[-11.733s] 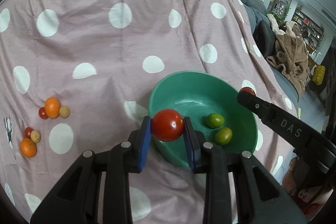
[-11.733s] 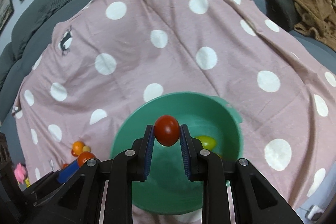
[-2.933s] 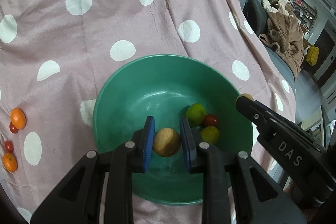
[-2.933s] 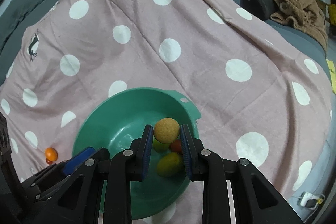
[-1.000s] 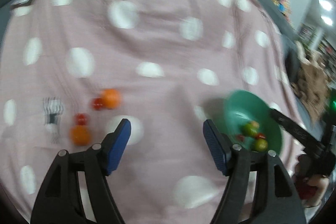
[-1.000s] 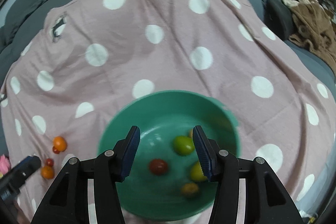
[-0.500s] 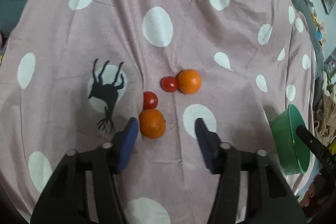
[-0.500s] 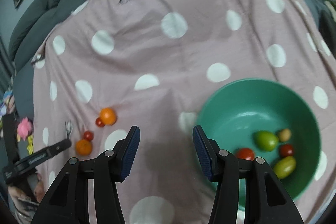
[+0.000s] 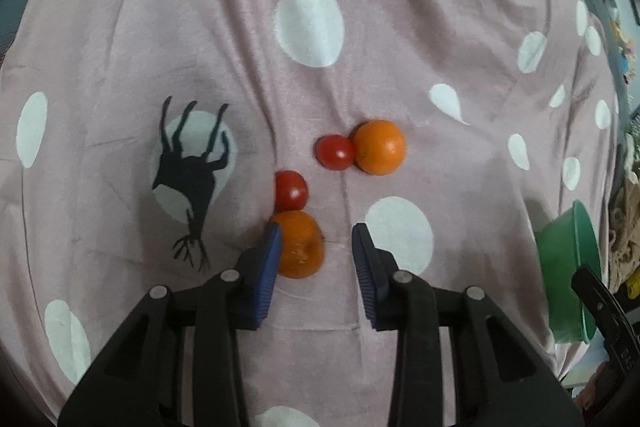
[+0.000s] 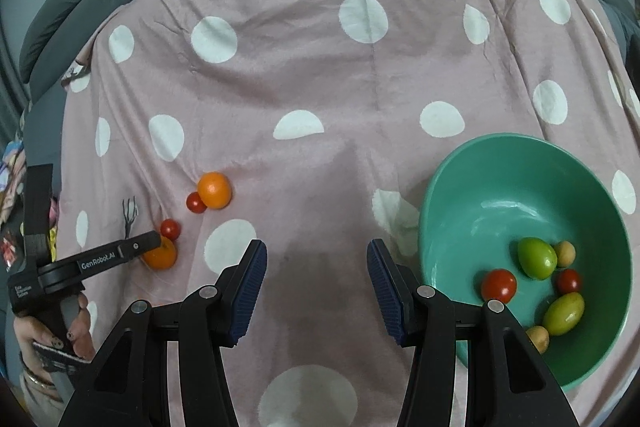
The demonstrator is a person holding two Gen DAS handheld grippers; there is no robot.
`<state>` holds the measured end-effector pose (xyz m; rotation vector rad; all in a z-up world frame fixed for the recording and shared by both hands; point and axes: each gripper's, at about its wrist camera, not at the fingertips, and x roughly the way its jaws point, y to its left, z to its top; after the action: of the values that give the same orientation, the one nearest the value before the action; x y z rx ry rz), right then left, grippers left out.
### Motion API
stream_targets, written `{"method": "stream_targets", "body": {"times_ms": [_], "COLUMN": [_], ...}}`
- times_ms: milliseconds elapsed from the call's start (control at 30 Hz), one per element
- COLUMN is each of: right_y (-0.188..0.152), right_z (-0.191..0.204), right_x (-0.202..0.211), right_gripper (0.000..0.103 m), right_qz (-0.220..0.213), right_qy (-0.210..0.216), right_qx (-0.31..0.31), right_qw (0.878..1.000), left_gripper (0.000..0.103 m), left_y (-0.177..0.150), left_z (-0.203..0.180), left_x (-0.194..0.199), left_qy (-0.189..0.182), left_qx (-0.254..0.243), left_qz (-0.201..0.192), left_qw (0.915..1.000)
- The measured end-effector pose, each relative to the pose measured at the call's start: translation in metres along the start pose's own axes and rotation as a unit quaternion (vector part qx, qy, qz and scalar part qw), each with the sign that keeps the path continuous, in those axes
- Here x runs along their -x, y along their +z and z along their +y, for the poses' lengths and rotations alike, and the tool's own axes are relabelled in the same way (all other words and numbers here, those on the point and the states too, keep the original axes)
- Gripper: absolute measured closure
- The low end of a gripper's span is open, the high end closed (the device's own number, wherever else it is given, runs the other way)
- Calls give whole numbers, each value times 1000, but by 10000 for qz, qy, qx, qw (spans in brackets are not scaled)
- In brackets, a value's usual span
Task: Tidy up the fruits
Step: 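Move both open grippers back to the oranges and tomatoes, then grasp an orange with the left gripper while the right grasps the other orange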
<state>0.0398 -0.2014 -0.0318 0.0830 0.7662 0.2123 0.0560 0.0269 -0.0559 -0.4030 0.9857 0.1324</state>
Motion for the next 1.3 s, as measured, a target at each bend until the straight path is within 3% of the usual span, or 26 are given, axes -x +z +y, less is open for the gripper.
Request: {"method": "stream_targets", "body": {"times_ms": [233,267,333,367,533,800,1067,1300], "right_y": [0,0,0,0,0,3,4,1], "right_z": [-1,-1,-1,-1,-3,-8,-12,-7], "right_x": [1,1,3,4,4,3,0,-6], "right_gripper": [50,50,50,50,50,50,50,50], "right_qz": [12,19,10,-6,-13,-36,4,113], "right_qy": [14,19,23,22,-22,-101,-198,-59], "right_qx": [0,9,26,29,2,-65,-58,-11], "right_qw": [10000,10000,10000,10000,10000,9999,9998,9999], "left_gripper": [69,70,69,68,66,55,66,66], "left_y": [-4,-4,-6,-6,-6,-1,1,-12], "left_z": [-9,-12,-20,-23,-29,-31,-27,-14], "left_x": [-3,-1,6,9,12,-37,-56,-10], "left_qy": [236,34,-724,-834,-204,-287,-221,-160], "left_qx": [-119,-117,-168,-187,-366,-149,28,220], "left_qz": [12,33,163,181,-179,342,79,-316], "left_qw": [9996,9999,9971,9962,9990,9989,9997,9991]}}
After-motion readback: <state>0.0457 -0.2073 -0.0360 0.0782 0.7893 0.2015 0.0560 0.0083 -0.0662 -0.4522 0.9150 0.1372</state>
